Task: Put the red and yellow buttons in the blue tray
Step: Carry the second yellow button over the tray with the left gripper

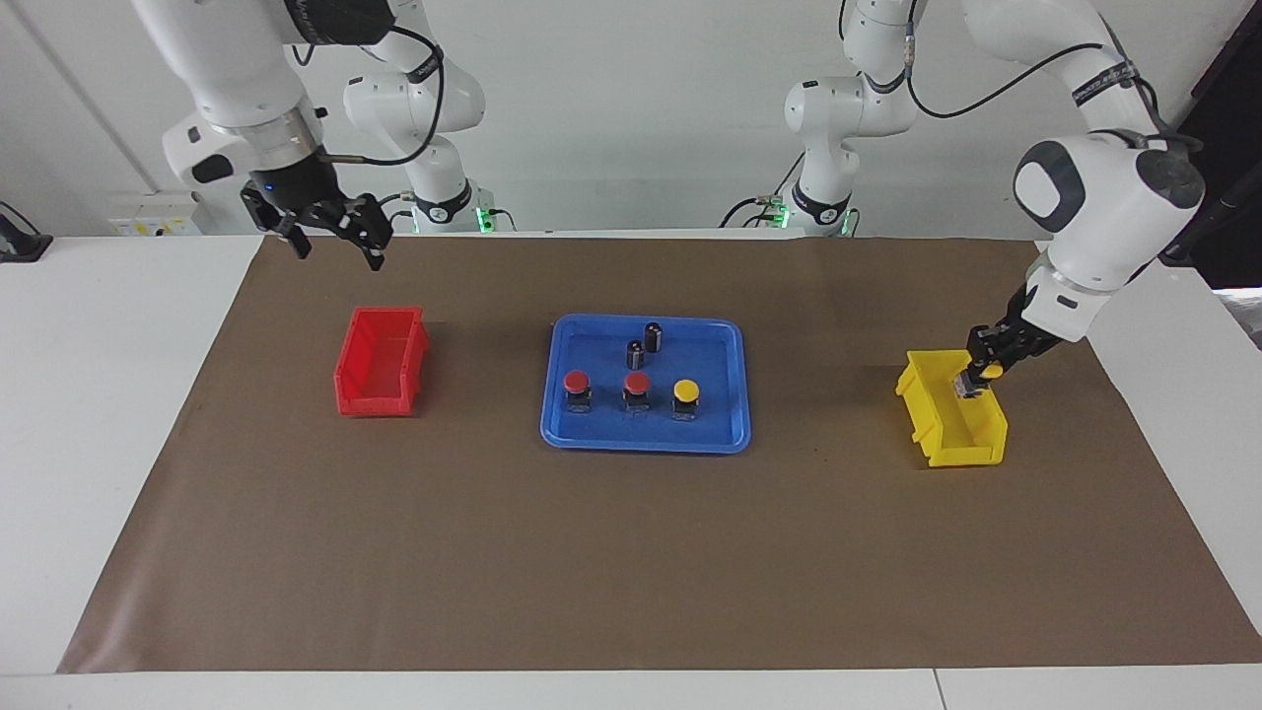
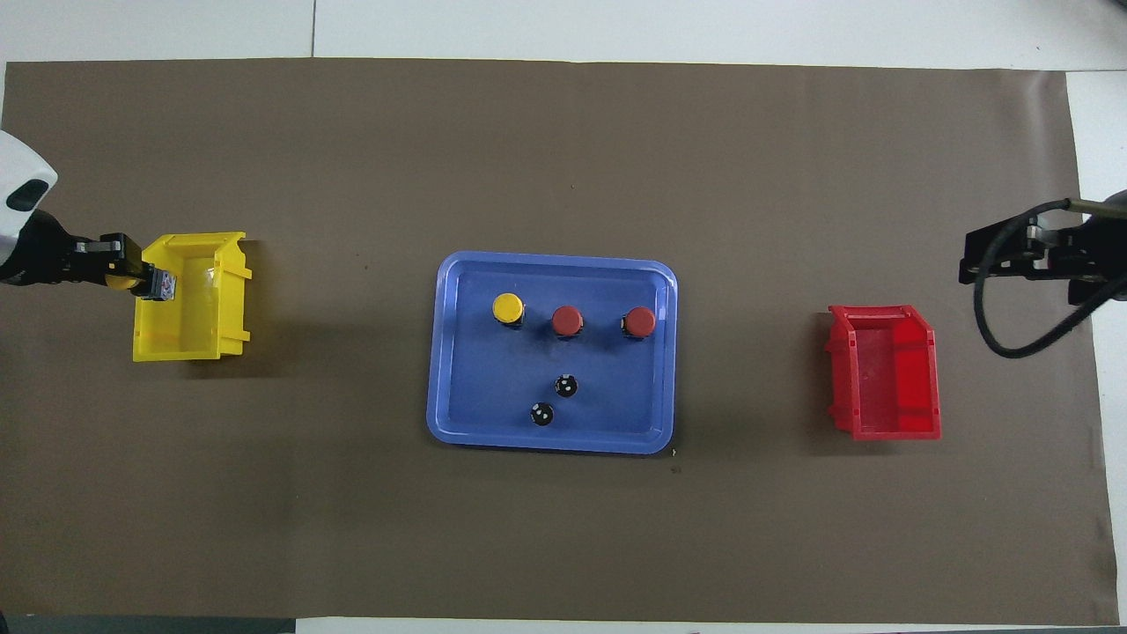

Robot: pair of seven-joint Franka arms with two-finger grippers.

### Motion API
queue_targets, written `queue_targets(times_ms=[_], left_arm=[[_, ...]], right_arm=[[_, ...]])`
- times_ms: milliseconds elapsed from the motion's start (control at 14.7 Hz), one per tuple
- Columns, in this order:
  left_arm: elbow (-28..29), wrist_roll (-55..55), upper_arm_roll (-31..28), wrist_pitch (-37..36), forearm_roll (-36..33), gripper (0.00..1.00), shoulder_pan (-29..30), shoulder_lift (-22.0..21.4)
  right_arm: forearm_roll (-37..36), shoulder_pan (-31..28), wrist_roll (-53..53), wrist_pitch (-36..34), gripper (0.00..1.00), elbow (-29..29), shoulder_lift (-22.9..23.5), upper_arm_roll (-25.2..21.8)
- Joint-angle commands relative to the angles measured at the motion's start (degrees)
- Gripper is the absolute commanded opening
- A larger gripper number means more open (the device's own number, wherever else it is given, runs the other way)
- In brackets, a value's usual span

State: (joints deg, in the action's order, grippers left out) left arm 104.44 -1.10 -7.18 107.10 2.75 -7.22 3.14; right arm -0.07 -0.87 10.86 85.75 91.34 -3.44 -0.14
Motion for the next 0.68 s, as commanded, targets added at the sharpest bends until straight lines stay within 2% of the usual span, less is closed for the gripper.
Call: queue_targets(times_ms=[0,136,272,408,612], left_arm=[[-0.13,-14.31,-0.03,1.07,-0.65,0.02,-11.19,1.43],[1.99,-23.12,-0.03,4.85,-0.65,0.01,-18.41,1.51],[5.84,-30.16,0.06,11.6,-0.65,0.01,-24.65,1.87],[8.32,-33.6,0.14,15.67,-0.47,0.01,-28.62,2.3],[9.91,-38.0,0.15,21.72,-0.21,0.01,-32.67,5.19]], right_arm=[[-0.02,-3.69,-5.13,0.9,1.0,1.12,0.01,0.84],[-0.19,-4.05,-8.65,1.35,1.0,2.0,-0.25,0.75],[-0.19,-4.31,-9.37,-0.14,1.0,1.74,-0.6,0.75],[-0.28,-5.27,-10.24,-0.67,1.0,1.48,-0.6,0.75],[-0.46,-5.54,-13.04,-1.38,1.0,1.39,-0.6,0.66]])
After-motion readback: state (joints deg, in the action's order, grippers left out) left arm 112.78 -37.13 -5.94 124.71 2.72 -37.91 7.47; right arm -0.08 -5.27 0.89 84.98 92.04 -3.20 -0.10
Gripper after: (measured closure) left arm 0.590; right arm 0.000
